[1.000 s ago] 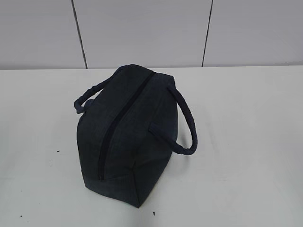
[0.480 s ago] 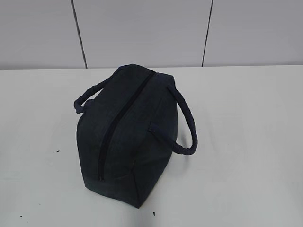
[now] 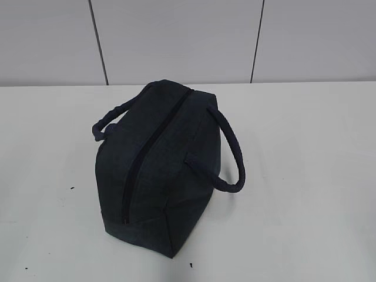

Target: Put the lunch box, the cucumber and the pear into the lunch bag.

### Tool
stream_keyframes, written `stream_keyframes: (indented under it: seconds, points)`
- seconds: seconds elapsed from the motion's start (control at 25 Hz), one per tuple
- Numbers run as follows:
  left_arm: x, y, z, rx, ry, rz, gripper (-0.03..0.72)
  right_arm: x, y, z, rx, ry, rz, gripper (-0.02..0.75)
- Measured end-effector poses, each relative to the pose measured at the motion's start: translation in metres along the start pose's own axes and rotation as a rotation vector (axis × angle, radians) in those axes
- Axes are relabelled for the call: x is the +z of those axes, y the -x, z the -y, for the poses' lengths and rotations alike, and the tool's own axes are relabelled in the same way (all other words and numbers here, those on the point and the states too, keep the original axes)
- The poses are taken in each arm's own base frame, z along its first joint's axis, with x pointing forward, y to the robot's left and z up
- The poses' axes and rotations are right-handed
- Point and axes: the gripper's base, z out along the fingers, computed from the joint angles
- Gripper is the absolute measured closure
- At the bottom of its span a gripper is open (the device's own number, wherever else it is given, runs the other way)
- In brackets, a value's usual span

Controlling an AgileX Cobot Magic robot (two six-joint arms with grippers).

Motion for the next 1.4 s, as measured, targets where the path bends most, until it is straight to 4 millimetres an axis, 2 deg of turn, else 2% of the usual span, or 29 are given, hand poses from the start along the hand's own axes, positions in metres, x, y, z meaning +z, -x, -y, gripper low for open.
stream_keyframes:
  seconds: [0.24,0.72,1.16,1.4]
  points:
    - [0.0,0.0001,0.0,0.001,0.0,0.001,0.285,0.0,0.0003,0.0,0.0,0.0,0.003,0.308]
    - [0.0001,0.0003,0.0002,-0.004,0.009,0.004,0.371,0.0,0.0004,0.0,-0.002,0.0,0.005,0.308]
    - [0.0026,0.0011,0.0039,-0.158,0.303,0.022,0.379,0.0,0.0004,-0.0003,0.013,-0.024,0.003,0.308]
    - [0.0029,0.0013,0.0042,-0.173,0.333,0.024,0.379,0.0,0.0004,-0.0003,0.013,-0.024,0.003,0.308]
